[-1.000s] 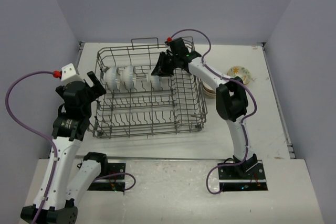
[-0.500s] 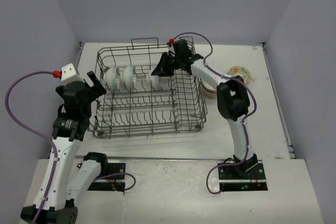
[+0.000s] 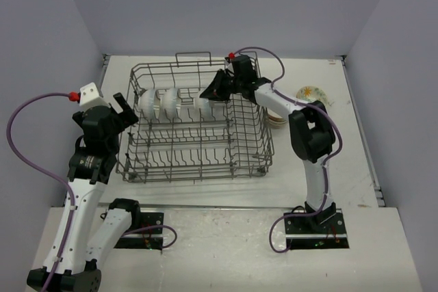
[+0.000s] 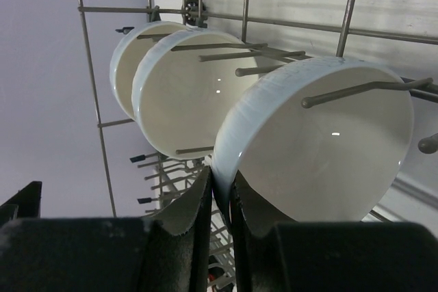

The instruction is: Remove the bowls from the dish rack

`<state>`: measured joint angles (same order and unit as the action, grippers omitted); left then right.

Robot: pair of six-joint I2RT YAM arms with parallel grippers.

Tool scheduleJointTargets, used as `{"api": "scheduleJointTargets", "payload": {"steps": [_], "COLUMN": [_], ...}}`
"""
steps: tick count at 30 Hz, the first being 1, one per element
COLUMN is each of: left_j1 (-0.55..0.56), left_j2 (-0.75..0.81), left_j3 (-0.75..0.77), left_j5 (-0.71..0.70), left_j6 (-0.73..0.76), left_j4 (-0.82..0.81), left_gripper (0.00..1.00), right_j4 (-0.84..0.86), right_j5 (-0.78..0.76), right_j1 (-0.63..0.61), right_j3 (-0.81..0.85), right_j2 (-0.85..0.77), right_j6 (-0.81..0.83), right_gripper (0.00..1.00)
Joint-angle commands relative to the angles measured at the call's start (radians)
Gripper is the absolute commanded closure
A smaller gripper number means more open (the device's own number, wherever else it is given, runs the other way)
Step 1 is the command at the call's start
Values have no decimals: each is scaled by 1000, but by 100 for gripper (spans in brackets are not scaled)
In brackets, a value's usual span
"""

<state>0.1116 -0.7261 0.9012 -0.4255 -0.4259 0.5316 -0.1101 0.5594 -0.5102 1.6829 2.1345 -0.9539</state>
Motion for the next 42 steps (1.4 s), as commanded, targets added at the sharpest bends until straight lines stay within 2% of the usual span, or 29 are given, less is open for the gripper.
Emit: {"api": "scheduleJointTargets", "payload": {"steps": [1,17,22,33,37,42], "left_j1": [-9,-9,-9,-9,-9,-9], "left_j2": [7,5,4,5,8,14], "left_j3": [-4,-2,-2,-4,-2,-4], "left_j5": [4,1,1,-2,-15,-22], "left_j6": [24,26,26,26,22,21], "left_j4": [-44,-47,-45,-45,-42,-41], "left_gripper": [0,0,0,0,0,0], "right_j4": [229,656,661,836,768,451], "right_j5": [155,290,269,286,296,251], "right_j1": [35,56,58,67,70,88], "right_j3": [-48,-137,-147,-232,-216,-135], "right_j2": [-27,-71,-99,-200,-306,-452], "right_j6": [-114,-299,-306,-381,-321,-103], "right_gripper": [100,100,100,100,100,100]}}
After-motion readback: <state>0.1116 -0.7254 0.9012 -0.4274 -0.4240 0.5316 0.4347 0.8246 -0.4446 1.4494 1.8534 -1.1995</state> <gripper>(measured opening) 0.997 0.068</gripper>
